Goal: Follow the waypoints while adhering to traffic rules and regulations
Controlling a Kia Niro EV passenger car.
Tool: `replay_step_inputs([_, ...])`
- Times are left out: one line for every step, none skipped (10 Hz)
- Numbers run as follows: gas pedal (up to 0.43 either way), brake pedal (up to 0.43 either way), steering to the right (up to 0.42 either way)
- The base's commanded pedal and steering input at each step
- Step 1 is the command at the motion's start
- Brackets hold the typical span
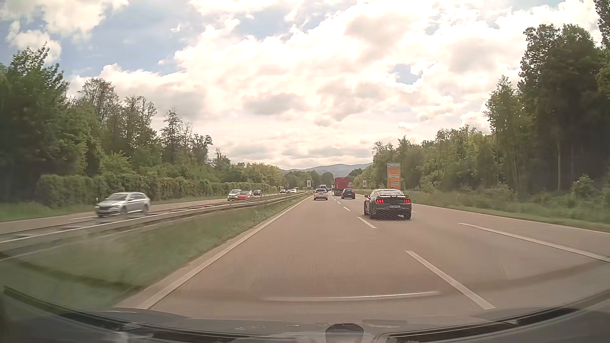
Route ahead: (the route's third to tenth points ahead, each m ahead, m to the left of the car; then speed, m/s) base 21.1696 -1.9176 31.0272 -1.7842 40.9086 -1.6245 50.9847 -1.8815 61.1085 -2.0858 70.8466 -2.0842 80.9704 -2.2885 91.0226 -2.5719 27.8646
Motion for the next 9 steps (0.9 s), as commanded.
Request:
replay_step_inputs([0.0,0.0,0.003])
replay_step_inputs([0.0,0.0,0.003])
replay_step_inputs([0.0,0.0,0.003])
replay_step_inputs([0.0,0.0,0.003])
replay_step_inputs([0.0,0.0,0.003])
replay_step_inputs([0.0,0.0,0.003])
replay_step_inputs([0.0,0.0,0.003])
replay_step_inputs([0.0,0.0,0.003])
replay_step_inputs([0.0,0.0,0.003])
